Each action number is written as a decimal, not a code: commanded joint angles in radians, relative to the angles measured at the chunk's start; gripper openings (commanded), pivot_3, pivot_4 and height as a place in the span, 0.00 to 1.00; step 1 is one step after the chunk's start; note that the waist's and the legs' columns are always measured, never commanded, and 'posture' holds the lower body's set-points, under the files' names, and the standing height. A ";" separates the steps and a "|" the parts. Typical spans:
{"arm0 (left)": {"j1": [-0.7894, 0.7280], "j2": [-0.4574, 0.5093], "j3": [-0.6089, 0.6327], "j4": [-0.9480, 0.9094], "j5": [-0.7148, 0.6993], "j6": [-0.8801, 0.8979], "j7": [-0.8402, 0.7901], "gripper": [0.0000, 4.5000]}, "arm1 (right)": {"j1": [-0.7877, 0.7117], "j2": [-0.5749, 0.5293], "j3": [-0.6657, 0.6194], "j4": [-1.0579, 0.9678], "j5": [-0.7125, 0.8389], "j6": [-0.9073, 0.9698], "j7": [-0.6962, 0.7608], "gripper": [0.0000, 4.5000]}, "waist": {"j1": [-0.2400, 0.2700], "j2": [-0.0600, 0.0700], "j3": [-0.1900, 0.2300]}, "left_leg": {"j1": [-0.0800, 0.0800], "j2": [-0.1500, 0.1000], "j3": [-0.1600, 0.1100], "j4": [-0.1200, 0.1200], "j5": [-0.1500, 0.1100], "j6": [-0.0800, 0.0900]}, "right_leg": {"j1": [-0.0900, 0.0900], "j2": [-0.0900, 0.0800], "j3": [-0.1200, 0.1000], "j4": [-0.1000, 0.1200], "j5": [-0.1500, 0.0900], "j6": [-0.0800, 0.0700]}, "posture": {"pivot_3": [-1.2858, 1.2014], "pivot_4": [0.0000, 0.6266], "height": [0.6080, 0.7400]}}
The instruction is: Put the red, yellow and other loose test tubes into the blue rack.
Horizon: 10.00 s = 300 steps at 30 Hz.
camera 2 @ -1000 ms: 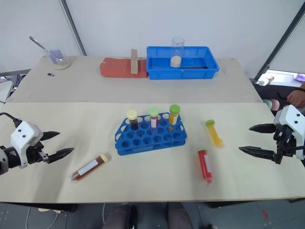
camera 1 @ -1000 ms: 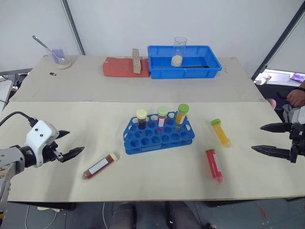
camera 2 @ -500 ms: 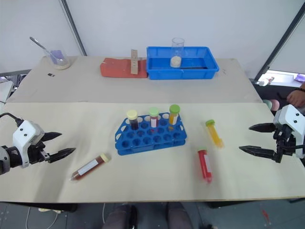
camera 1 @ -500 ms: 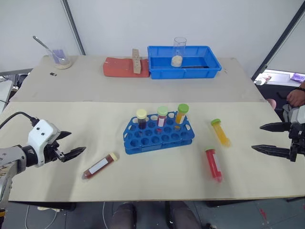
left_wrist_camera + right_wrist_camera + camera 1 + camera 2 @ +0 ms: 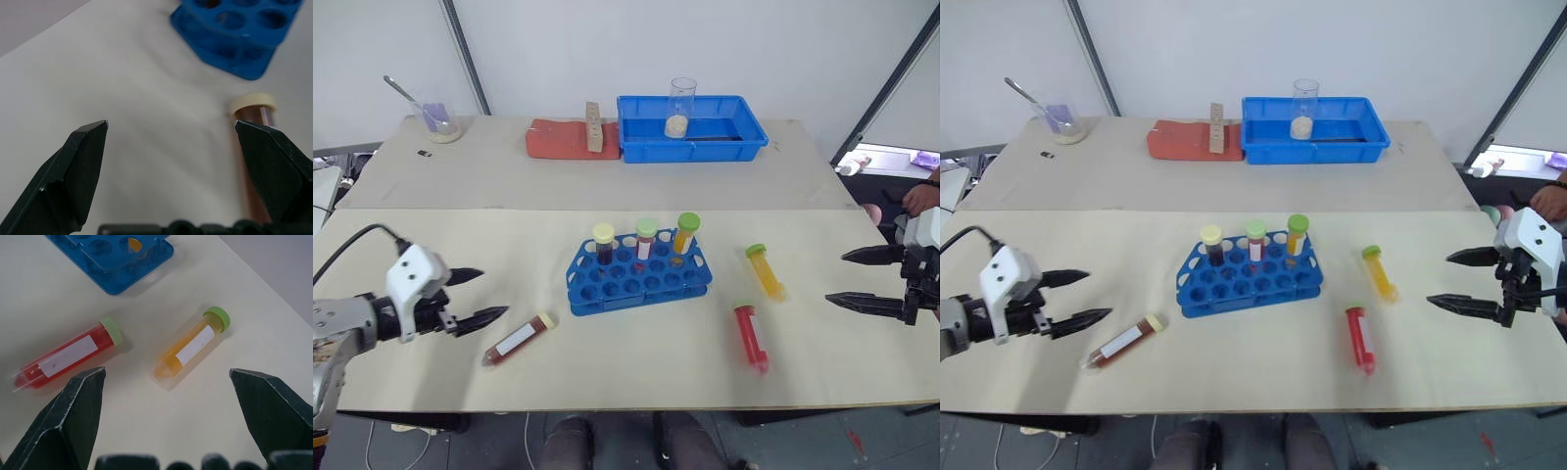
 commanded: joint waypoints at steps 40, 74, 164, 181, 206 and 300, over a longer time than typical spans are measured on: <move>-0.348 -0.137 -0.442 -0.270 -0.082 0.032 -0.016 1.00 | -1.041 0.515 0.680 1.025 -0.506 0.433 -0.287 0.36 | -0.031 0.001 0.000 | -0.008 -0.002 -0.006 0.012 0.000 0.001 | 0.000 0.002 0.000 0.002 0.009 0.006 | 0.52 0.24 1.00; -0.385 -0.176 -0.373 -0.108 -0.158 0.042 -0.085 1.00 | -0.047 0.869 0.197 -0.561 -0.175 0.070 -0.663 0.21 | -0.018 0.002 0.001 | -0.007 -0.001 -0.008 0.014 0.000 0.001 | 0.001 0.003 -0.001 0.004 0.002 0.009 | 0.52 0.24 1.00; -0.222 -0.097 -0.417 -0.229 -0.092 -0.073 -0.160 1.00 | -0.102 0.448 0.005 -0.735 0.285 1.226 -1.015 0.97 | -0.023 0.002 0.001 | -0.007 -0.001 -0.009 0.012 0.000 0.001 | 0.001 0.002 -0.001 0.001 -0.002 0.002 | 0.52 0.24 1.00; -0.234 -0.171 -0.497 -0.221 -0.041 -0.103 -0.129 1.00 | -0.381 0.292 0.341 -0.220 0.754 1.227 -1.284 0.85 | -0.029 0.001 0.002 | -0.010 -0.003 -0.010 0.012 -0.001 0.003 | 0.001 0.002 0.000 -0.001 -0.002 0.006 | 0.52 0.24 1.00; -0.122 -0.120 -0.204 -0.109 -0.128 -0.057 -0.061 1.00 | -0.126 0.490 0.219 -0.715 0.568 0.485 -0.902 0.22 | -0.028 0.000 0.002 | -0.010 0.000 -0.010 0.012 -0.002 0.004 | 0.000 0.004 -0.001 0.000 -0.002 0.007 | 0.52 0.24 1.00; -0.321 0.178 -0.576 -0.139 0.135 0.477 0.140 1.00 | -0.091 0.422 0.408 -0.756 0.291 0.233 -0.386 0.99 | 0.002 -0.002 0.003 | -0.006 -0.001 -0.009 0.005 -0.002 0.003 | -0.001 0.003 -0.002 0.004 -0.007 0.000 | 0.52 0.24 1.00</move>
